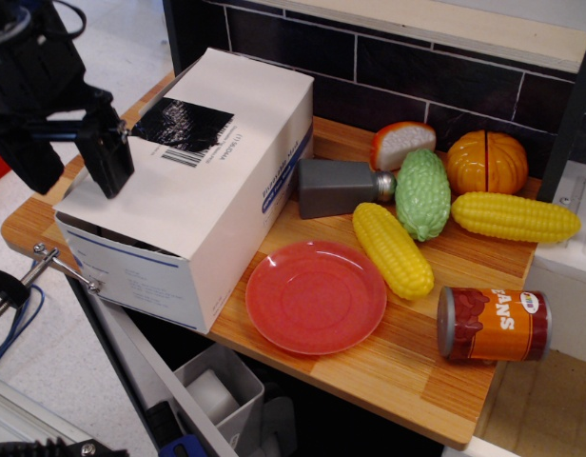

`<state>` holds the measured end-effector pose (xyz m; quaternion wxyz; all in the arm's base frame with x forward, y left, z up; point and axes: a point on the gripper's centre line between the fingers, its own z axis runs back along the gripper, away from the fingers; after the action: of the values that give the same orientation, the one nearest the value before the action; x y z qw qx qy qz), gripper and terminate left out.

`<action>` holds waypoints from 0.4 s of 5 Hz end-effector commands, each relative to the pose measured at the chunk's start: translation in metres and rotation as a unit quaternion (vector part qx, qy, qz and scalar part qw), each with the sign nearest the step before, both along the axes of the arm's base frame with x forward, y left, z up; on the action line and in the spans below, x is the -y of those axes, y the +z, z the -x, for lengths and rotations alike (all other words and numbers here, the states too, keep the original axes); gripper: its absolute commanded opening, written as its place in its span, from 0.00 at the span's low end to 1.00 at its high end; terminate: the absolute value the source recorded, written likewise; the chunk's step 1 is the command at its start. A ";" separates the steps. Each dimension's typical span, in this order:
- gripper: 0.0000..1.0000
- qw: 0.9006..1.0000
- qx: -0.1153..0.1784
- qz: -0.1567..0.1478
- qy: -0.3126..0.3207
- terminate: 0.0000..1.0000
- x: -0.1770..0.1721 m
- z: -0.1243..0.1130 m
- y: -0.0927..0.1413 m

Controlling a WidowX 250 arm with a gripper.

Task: Open white1fbox flap

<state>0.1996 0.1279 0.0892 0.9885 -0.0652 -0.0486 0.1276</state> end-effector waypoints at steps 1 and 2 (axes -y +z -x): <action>1.00 1.000 0.024 0.007 -0.007 0.00 0.006 -0.004 -0.004; 1.00 0.999 0.039 0.014 -0.004 0.00 0.016 -0.013 0.001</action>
<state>0.2079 0.1108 0.0828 0.9858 -0.0897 -0.0683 0.1243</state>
